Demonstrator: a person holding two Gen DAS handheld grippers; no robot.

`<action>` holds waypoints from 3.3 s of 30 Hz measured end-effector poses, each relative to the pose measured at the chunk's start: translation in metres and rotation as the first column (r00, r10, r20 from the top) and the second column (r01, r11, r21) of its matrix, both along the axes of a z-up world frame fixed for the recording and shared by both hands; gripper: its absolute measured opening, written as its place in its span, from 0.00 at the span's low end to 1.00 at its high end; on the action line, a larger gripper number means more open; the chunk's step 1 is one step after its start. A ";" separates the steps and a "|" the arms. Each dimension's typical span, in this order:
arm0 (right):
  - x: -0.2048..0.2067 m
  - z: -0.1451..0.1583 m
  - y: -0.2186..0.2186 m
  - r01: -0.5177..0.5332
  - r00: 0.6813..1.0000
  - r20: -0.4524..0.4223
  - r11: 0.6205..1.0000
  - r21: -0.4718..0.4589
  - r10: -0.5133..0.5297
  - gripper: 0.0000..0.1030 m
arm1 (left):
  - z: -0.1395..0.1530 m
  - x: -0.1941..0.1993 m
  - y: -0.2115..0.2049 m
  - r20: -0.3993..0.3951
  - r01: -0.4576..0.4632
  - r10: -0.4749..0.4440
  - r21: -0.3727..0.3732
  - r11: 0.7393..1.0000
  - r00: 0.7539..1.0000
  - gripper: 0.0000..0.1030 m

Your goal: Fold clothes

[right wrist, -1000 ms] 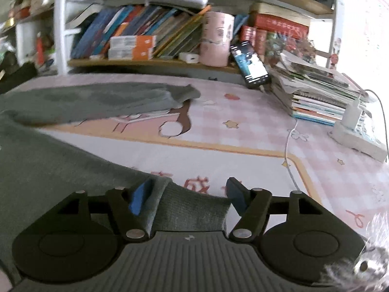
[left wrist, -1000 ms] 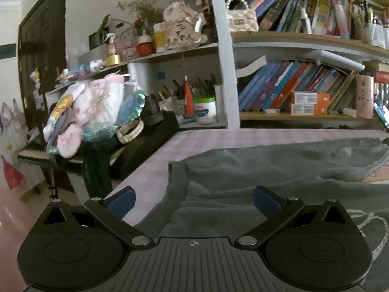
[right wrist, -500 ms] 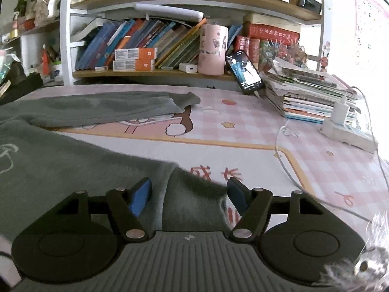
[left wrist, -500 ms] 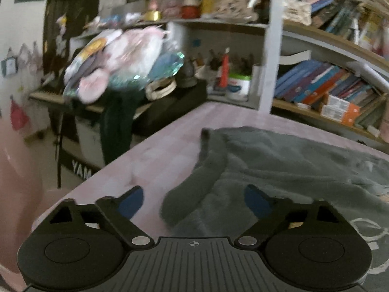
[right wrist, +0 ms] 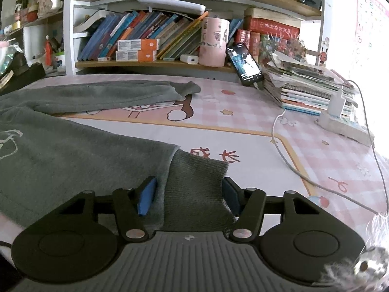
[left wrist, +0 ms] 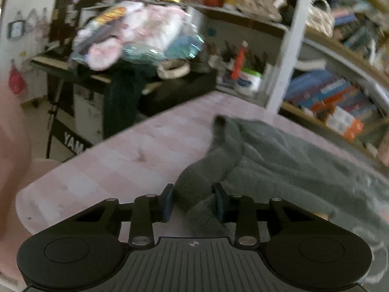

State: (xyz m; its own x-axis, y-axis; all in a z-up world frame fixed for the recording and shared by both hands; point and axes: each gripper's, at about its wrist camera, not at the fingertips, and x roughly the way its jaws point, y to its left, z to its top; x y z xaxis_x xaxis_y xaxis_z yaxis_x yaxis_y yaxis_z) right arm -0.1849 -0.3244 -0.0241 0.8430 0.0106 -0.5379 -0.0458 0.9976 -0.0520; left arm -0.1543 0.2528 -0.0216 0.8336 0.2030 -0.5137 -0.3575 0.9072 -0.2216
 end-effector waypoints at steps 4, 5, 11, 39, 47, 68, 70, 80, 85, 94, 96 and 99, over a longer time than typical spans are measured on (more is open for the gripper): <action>0.001 -0.001 0.006 -0.033 0.999 -0.008 0.999 0.014 0.033 0.55 | -0.001 0.002 -0.002 -0.012 -0.036 0.037 0.064 0.997 0.999 0.32; 0.002 -0.001 0.007 -0.032 0.999 -0.008 0.999 0.010 0.032 0.55 | -0.002 0.002 -0.004 -0.016 -0.033 0.034 0.083 0.996 0.999 0.32; 0.007 -0.003 0.003 0.001 1.000 0.000 1.000 -0.003 -0.001 0.54 | -0.002 0.002 -0.003 -0.015 -0.018 0.019 0.069 0.997 1.000 0.32; 0.024 -0.002 -0.005 0.049 0.999 0.011 0.999 -0.011 -0.049 0.57 | 0.001 0.003 -0.009 -0.022 0.007 -0.005 0.081 0.997 1.000 0.47; 0.004 0.022 0.001 0.002 0.994 0.112 1.000 0.019 -0.005 0.73 | 0.033 -0.008 -0.044 0.056 0.056 -0.071 0.236 0.970 0.996 0.84; -0.006 0.019 0.053 -0.222 0.975 0.007 0.975 -0.027 0.222 0.89 | 0.023 -0.006 -0.120 -0.049 0.352 -0.360 0.371 0.859 0.931 0.98; -0.006 0.018 0.054 -0.225 0.974 0.004 0.974 -0.026 0.225 0.90 | 0.021 -0.006 -0.123 -0.057 0.363 -0.370 0.372 0.854 0.927 0.98; -0.002 0.014 0.060 -0.241 0.970 -0.004 0.970 -0.018 0.241 0.90 | 0.019 -0.006 -0.132 -0.058 0.386 -0.394 0.375 0.843 0.917 0.98; 0.002 0.012 0.062 -0.249 0.969 -0.012 0.968 -0.012 0.249 0.90 | 0.017 -0.004 -0.138 -0.065 0.399 -0.406 0.379 0.835 0.911 0.99; 0.015 0.011 0.070 -0.269 0.963 -0.035 0.963 -0.021 0.268 0.90 | 0.012 0.002 -0.138 -0.079 0.403 -0.404 0.370 0.837 0.911 0.99; 0.019 0.012 0.072 -0.276 0.961 -0.038 0.961 -0.027 0.275 0.90 | 0.012 0.004 -0.136 -0.080 0.403 -0.403 0.362 0.841 0.912 0.99; 0.027 0.014 0.076 -0.290 0.956 -0.046 0.956 -0.040 0.289 0.90 | 0.013 0.007 -0.134 -0.077 0.400 -0.400 0.359 0.843 0.913 0.99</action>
